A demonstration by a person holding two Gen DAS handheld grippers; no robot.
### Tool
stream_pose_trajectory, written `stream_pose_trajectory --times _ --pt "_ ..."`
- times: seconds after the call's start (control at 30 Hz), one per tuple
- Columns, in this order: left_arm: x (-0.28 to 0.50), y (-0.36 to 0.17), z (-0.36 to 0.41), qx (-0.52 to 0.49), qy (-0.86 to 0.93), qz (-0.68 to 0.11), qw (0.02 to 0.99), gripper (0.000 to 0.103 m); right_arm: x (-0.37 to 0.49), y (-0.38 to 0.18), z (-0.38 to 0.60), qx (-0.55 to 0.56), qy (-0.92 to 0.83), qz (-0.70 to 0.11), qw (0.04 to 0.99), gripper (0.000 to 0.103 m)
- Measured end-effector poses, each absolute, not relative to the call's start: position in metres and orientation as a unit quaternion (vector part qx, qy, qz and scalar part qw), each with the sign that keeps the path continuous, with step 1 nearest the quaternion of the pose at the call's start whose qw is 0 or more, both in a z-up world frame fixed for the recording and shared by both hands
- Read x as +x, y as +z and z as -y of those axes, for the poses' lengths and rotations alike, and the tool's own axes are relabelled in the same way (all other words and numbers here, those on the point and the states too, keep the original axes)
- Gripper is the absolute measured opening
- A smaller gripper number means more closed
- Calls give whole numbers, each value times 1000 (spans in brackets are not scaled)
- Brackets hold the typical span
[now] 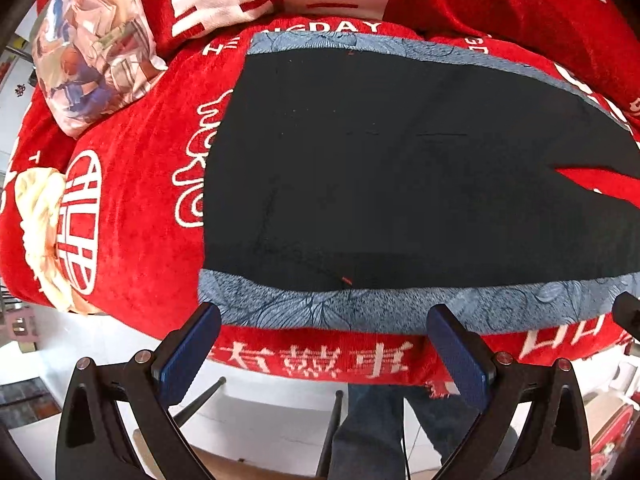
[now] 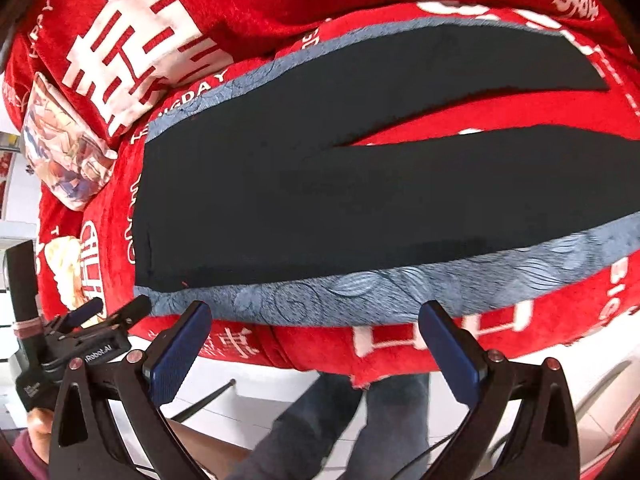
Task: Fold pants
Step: 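Lower both tools onto the grey cuffs of the trouser legs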
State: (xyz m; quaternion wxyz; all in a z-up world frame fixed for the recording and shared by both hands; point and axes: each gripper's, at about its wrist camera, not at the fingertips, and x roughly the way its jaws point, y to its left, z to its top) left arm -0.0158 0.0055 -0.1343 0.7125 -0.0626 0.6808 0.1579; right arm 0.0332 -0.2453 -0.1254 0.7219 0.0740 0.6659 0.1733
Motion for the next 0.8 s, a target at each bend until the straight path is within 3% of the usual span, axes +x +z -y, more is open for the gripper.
stream_pose_trajectory --times 0.33,0.7,0.8 --pt "-13 -179 0 -60 153 -683 712 103 39 -166 246 127 216 -653 715 103" --pt "-11 -183 -5 -60 139 -677 720 103 38 -189 250 195 249 -647 693 103" --pt "-24 -177 -21 -111 117 -656 737 103 36 -192 254 212 258 -653 680 103"
